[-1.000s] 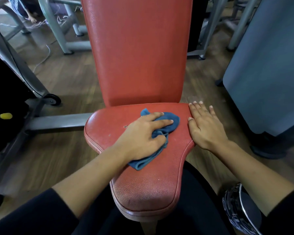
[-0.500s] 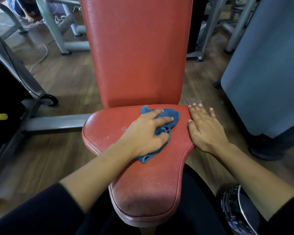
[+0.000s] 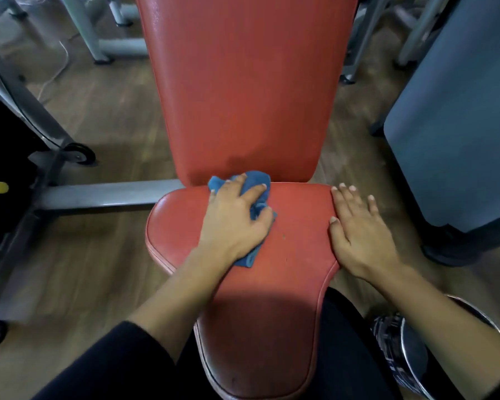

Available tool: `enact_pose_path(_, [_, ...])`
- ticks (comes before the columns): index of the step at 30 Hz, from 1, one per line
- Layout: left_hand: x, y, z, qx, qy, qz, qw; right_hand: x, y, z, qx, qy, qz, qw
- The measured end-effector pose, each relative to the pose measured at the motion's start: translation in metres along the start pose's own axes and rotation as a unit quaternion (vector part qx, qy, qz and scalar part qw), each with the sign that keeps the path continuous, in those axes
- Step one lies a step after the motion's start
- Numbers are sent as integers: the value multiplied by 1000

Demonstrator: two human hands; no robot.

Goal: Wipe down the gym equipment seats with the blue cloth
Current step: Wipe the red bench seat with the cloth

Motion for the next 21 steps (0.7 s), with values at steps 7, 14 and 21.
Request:
enact_pose_path(7, [36, -18, -69, -71, 141, -54, 986, -8, -8, -5, -44, 49, -20, 998])
enact_pose_path(14, [-19, -30, -40, -36, -5, -42, 998, -22, -20, -1, -95, 83, -44, 991])
enact_pose_path(21, [7, -10, 10, -24, -102, -22, 994, -20, -20, 6, -145, 90, -80, 982])
Point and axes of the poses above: each hand's wrist, its own z-axis towards the middle knuckle, its own y-axis out of the palm, x = y × z, the point moved 3 cm from there along z, towards the middle knuckle, and after that the axes turned 5 degrees about z, right-handed, at the moved point
